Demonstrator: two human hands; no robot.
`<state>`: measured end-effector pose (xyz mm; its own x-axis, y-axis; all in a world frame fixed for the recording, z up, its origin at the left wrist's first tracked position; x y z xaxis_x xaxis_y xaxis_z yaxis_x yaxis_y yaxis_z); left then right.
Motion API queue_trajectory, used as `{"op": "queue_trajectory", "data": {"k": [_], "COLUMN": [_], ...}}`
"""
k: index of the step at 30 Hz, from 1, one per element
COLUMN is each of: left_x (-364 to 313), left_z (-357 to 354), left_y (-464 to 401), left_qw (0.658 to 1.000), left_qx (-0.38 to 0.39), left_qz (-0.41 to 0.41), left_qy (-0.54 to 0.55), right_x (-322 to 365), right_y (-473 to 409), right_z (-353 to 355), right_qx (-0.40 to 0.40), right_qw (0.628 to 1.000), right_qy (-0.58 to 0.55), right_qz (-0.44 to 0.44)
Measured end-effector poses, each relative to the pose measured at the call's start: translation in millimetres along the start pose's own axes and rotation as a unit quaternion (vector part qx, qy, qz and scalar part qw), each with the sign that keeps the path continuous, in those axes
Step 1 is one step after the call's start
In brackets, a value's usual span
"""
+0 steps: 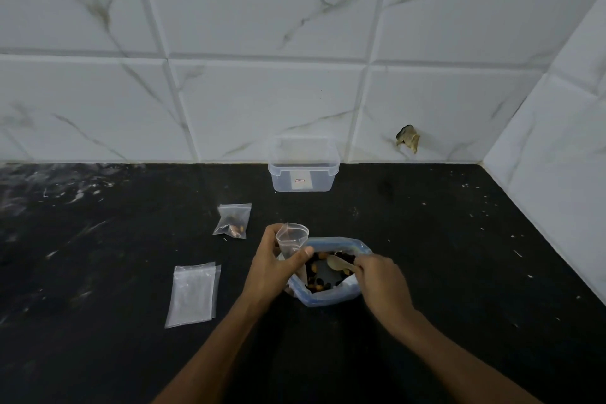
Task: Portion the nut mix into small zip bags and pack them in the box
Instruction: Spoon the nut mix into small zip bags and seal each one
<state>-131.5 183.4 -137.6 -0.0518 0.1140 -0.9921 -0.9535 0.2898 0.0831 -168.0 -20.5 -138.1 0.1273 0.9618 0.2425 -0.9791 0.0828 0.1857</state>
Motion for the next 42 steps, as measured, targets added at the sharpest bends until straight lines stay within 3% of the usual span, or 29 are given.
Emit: {"op": "queue_trajectory", "data": {"k": [5,11,25,36,42], "left_x": [0,0,-11,-34,-37], "left_z": [1,2,0,-16,-24], "left_y": [-1,1,1,-3,-7], "left_qw": [1.0,1.0,1.0,0.996,0.995], "left_qx": [0.006,0.016,0.002,-0.016,-0.02], "left_qz": [0.005,0.014,-0.006,-0.045,-0.046], "left_qy": [0.005,0.008,-0.018,-0.076,-0.085], "right_x": [25,28,-12,9,31], "right_y": [2,-7,8,17,23], "right_z": [-14,-11,26,120,121], "right_qx": [0.042,0.088,0.105,-0.008,-0.093], "right_qw": [0.992,0.947,0.86,0.879,0.957], "right_qy": [-0.121,-0.291,-0.462,-0.473,-0.268], "right_qz": [-0.005,-0.106,-0.188,-0.055,0.056]}}
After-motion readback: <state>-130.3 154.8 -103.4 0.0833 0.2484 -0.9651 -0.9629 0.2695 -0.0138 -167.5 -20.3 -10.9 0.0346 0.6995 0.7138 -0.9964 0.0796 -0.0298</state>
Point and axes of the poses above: each hand's wrist, its own y-axis away from the middle knuckle, its own z-axis out of the back of the hand, x = y × z, the point moved 1 cm from there along -y, towards the middle knuckle, and after that the axes turned 7 degrees about x, right-handed, at the moved point
